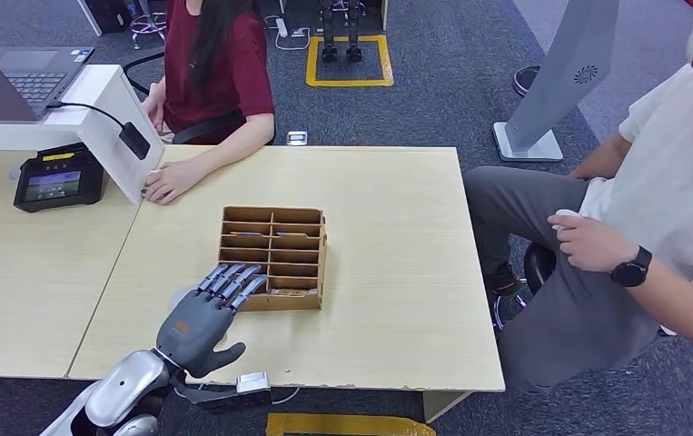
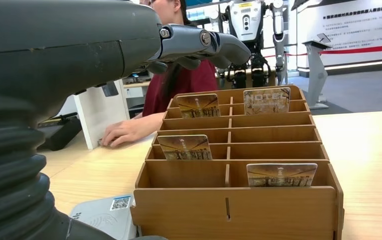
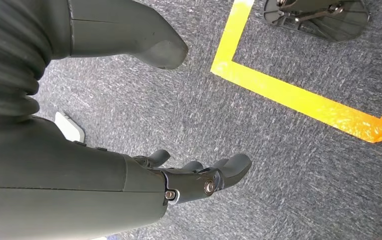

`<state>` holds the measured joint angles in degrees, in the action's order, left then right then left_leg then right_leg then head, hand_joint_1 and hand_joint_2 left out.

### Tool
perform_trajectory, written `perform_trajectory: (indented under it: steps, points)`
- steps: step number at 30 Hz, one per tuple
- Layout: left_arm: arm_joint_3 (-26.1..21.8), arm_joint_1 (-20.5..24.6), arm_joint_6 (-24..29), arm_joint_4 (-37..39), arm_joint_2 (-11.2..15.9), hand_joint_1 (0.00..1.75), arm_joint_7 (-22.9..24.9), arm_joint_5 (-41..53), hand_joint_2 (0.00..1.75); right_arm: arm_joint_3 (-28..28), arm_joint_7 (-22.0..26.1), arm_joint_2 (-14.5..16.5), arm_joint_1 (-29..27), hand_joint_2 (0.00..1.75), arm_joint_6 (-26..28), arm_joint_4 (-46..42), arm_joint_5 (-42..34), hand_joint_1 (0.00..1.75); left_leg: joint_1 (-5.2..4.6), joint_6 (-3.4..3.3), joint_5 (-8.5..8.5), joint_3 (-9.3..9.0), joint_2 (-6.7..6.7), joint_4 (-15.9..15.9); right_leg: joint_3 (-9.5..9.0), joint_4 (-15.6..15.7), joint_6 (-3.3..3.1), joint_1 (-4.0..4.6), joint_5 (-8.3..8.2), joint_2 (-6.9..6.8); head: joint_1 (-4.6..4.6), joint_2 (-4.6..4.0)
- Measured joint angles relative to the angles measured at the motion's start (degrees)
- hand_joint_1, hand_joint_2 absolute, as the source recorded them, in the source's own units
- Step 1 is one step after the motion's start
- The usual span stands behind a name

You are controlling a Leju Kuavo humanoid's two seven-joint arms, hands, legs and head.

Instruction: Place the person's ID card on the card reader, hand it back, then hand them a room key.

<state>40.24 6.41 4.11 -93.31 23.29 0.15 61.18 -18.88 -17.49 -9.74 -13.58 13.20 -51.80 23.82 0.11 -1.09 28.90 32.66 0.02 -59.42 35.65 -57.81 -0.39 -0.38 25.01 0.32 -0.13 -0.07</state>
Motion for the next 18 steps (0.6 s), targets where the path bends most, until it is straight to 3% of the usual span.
perform_trajectory:
  steps: [18]
  points:
    - [0.00,0.10,0.00,0.09,-0.28,0.00,0.00,0.00,1.75,0.12,0.00,0.14,0.00,1.75,0.00,0.26,0.02,0.00,0.00,0.00,0.00,0.00,0.00,0.00,0.00,0.00,0.00,0.00,0.00,0.00,0.00,-0.01]
